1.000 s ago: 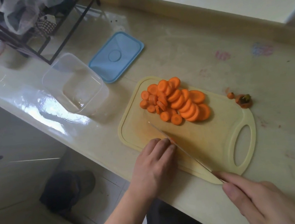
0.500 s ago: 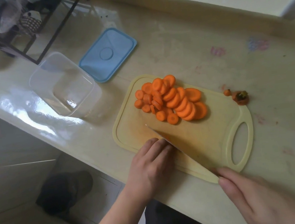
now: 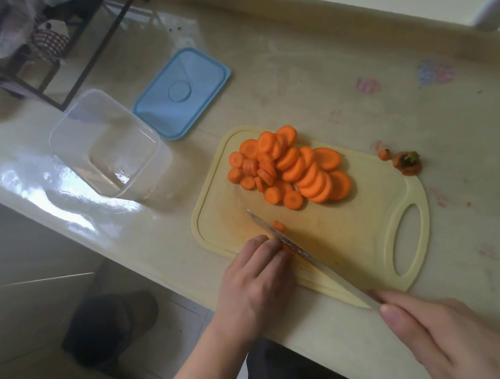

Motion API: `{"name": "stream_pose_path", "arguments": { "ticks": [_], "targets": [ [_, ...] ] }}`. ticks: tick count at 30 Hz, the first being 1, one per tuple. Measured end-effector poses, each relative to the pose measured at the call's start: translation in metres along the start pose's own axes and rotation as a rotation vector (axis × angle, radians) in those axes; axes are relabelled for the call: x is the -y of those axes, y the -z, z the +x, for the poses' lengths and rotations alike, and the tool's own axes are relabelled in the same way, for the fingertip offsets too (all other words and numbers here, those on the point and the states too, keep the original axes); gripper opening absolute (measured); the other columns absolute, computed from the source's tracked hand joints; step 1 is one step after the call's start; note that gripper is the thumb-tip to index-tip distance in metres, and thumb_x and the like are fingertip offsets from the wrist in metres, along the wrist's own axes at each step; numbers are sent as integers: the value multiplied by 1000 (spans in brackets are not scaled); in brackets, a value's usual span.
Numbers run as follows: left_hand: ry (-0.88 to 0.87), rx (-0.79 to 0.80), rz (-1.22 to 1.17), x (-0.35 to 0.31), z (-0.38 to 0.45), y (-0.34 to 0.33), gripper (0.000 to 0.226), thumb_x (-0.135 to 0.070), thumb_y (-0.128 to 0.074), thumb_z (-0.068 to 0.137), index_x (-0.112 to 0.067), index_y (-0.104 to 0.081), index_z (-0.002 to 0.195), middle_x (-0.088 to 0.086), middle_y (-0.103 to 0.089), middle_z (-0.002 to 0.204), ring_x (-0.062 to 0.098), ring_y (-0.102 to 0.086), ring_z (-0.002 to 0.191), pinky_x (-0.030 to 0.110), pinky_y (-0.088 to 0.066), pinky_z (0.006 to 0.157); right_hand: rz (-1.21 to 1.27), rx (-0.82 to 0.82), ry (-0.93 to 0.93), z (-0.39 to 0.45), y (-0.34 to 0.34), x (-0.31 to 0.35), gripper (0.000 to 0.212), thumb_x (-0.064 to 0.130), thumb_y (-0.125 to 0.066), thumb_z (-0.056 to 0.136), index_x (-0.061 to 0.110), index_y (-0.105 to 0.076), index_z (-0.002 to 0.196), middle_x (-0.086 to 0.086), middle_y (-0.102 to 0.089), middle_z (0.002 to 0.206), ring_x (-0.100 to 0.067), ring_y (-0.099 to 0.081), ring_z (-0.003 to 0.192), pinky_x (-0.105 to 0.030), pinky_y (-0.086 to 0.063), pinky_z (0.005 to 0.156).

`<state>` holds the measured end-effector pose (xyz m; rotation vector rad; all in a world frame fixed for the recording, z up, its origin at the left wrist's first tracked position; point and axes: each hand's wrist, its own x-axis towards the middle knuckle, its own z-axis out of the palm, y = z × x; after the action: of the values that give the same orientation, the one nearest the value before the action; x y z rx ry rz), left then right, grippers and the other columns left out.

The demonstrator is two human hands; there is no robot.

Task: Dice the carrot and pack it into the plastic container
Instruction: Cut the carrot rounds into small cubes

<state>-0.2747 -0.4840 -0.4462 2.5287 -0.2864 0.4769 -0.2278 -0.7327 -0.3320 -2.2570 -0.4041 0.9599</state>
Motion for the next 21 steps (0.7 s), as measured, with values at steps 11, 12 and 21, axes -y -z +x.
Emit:
{"name": "stream_pose_path", "arguments": {
  "ticks": [11,12,21],
  "targets": [
    [-8,-5,-17,1,-1,0,19,-3,-77,89,2,-75,107,14,-71,111,33,-67,105,40,-55,89,-97,14,114,23,-8,8,55,76,-3,80,50,-39,113,12,-64,81,-6,-61,79,-31,-50,71],
    [-5,-4,-8,1,-1,0,17,-3,-77,89,2,-75,105,14,-71,108,33,-67,102,40,-55,88,-81,21,147,27,-6,8,49,73,-8,84,48,-44,107,13,-62,76,-7,-60,72,-32,-49,67],
    [7,-37,2,0,-4,-1,12,-3,-76,87,4,-75,97,16,-68,98,33,-64,94,37,-54,86,-37,15,149,18,7,17,32,59,-21,93,50,-51,95,3,-56,62,-10,-54,57,-16,-36,52]
  ]
}}
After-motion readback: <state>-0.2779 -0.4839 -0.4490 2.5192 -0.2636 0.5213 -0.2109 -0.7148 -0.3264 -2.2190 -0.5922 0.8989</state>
